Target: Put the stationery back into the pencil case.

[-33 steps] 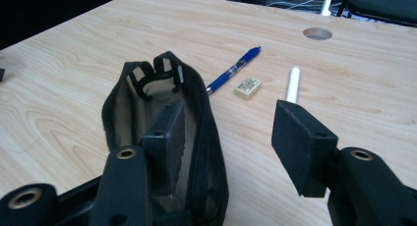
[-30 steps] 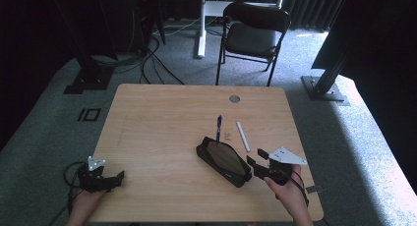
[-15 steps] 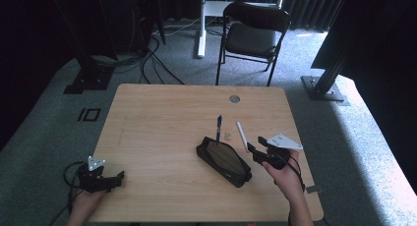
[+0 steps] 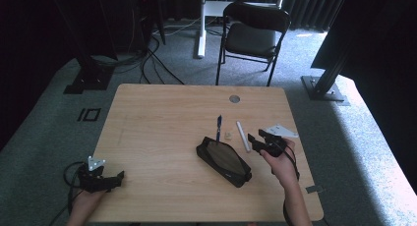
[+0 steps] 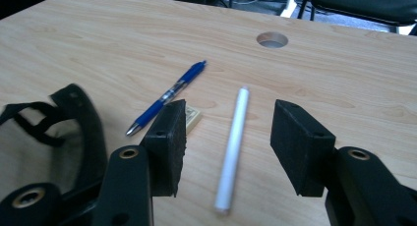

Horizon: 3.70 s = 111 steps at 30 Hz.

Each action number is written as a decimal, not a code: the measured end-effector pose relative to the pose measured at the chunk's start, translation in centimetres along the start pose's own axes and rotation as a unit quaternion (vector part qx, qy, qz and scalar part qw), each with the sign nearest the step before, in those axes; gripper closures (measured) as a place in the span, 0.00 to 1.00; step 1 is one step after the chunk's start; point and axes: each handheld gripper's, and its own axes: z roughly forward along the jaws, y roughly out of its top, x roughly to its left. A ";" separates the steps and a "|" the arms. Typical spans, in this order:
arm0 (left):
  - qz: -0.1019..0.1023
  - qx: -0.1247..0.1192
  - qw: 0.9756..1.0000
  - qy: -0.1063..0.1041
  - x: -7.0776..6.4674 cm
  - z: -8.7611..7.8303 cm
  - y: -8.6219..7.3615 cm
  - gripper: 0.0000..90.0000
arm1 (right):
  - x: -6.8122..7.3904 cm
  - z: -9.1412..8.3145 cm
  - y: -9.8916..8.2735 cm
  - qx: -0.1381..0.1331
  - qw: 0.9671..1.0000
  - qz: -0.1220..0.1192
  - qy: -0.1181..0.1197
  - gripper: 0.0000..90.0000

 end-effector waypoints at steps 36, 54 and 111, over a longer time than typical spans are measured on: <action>0.000 0.000 1.000 0.000 0.0 0.0 0.0 0.00 | -1.5 7.4 -0.7 0.076 0.997 0.026 -0.010 0.53; 0.000 0.000 1.000 0.000 0.0 0.0 0.0 0.00 | -1.3 9.4 -1.1 0.107 0.994 0.013 -0.017 0.61; 0.000 0.000 1.000 0.000 0.0 0.0 0.0 0.00 | -1.8 6.5 0.5 0.103 0.993 0.053 -0.029 0.87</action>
